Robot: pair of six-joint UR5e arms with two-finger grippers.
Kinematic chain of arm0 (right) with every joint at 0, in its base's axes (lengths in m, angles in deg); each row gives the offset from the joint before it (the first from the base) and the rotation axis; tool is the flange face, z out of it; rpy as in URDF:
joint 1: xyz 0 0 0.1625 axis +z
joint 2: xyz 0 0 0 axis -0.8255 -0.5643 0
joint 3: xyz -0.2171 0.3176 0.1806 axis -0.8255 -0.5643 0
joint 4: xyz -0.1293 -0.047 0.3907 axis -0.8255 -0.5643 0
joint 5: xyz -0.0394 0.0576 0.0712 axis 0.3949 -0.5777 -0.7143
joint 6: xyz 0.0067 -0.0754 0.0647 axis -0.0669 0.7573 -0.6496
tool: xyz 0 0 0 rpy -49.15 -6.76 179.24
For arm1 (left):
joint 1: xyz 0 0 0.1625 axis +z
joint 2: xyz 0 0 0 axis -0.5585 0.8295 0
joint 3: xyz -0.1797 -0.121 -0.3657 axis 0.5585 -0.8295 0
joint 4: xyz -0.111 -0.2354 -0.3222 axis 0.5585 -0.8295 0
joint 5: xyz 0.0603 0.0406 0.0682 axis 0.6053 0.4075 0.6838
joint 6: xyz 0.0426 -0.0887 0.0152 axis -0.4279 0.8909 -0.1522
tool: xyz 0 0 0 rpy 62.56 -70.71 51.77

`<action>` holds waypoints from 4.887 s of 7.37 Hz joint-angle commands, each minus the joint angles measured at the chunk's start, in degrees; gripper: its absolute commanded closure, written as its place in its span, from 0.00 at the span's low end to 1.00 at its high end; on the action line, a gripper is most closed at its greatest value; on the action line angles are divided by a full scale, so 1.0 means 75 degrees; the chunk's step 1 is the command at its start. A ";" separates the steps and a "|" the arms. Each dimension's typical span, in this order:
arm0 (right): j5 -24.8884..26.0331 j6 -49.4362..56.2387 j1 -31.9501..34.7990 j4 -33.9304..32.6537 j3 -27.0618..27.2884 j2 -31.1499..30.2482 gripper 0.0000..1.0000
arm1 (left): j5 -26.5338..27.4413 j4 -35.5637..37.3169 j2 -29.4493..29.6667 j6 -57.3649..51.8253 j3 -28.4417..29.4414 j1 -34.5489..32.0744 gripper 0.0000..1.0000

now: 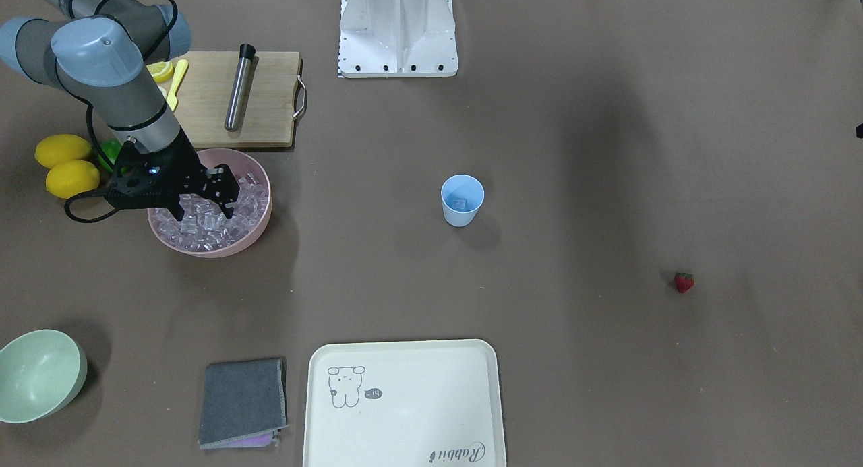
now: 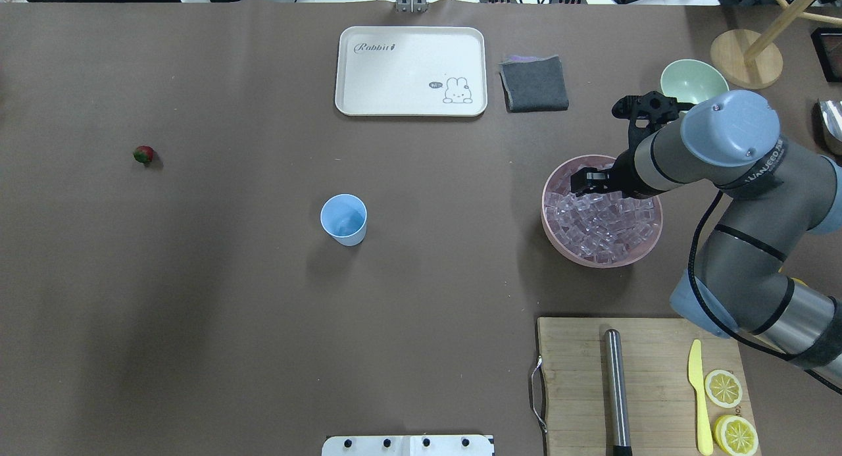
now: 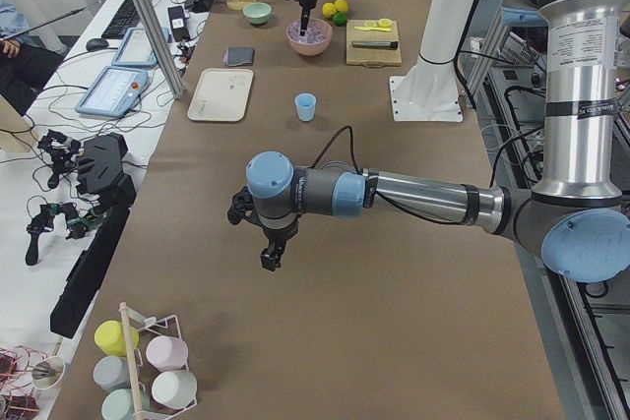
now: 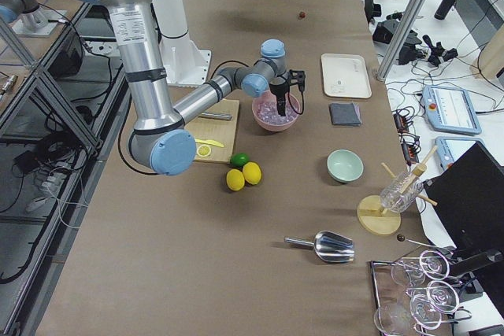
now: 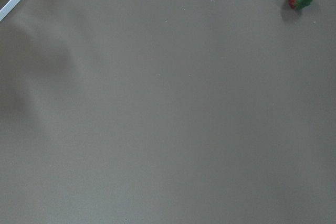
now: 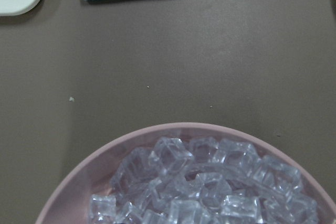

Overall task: Put ice and strawberries in cup
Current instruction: 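Grasp another ice cube from the pink bowl with the right gripper, then carry the ice cube over the cup and drop it in with the right gripper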

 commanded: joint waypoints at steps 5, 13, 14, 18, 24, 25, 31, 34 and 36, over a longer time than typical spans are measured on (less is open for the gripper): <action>0.0273 0.0153 -0.0256 -0.1128 -0.0018 0.0516 0.49 | 0.0000 0.0000 -0.0001 0.0022 0.0028 0.0117 0.02; 0.0296 0.0670 -0.0139 -0.1128 -0.0076 0.0516 0.97 | 0.0000 -0.0047 0.0011 0.0033 0.0063 0.0129 0.02; 0.0273 0.0670 -0.0104 -0.1140 -0.0065 0.0516 1.00 | 0.0000 -0.0047 -0.0001 0.0033 0.0063 0.0129 0.02; 0.0190 -0.0179 0.0108 -0.1233 0.0263 0.0948 1.00 | 0.0000 -0.0036 0.0011 0.0033 0.0074 0.0129 0.02; 0.1265 -0.3534 -0.1846 -0.4058 -0.1801 0.5477 1.00 | -0.0012 -0.0036 0.0011 0.0045 0.0110 0.0141 0.02; 0.1640 -0.4210 -0.2163 -0.4023 -0.2739 0.6169 1.00 | -0.0012 -0.0036 0.0011 0.0045 0.0121 0.0141 0.02; 0.2510 -0.4884 -0.2670 -0.3087 -0.3767 0.6716 0.20 | -0.0012 -0.0047 -0.0001 0.0022 0.0180 0.0141 0.02; 0.2047 -0.4513 -0.2204 -0.3132 -0.3768 0.6681 0.01 | -0.0024 -0.0047 -0.0001 0.0022 0.0168 0.0141 0.02; 0.1259 -0.3788 -0.1629 -0.3120 -0.3349 0.6192 0.04 | -0.0024 -0.0071 0.0011 0.0010 0.0168 0.0141 0.02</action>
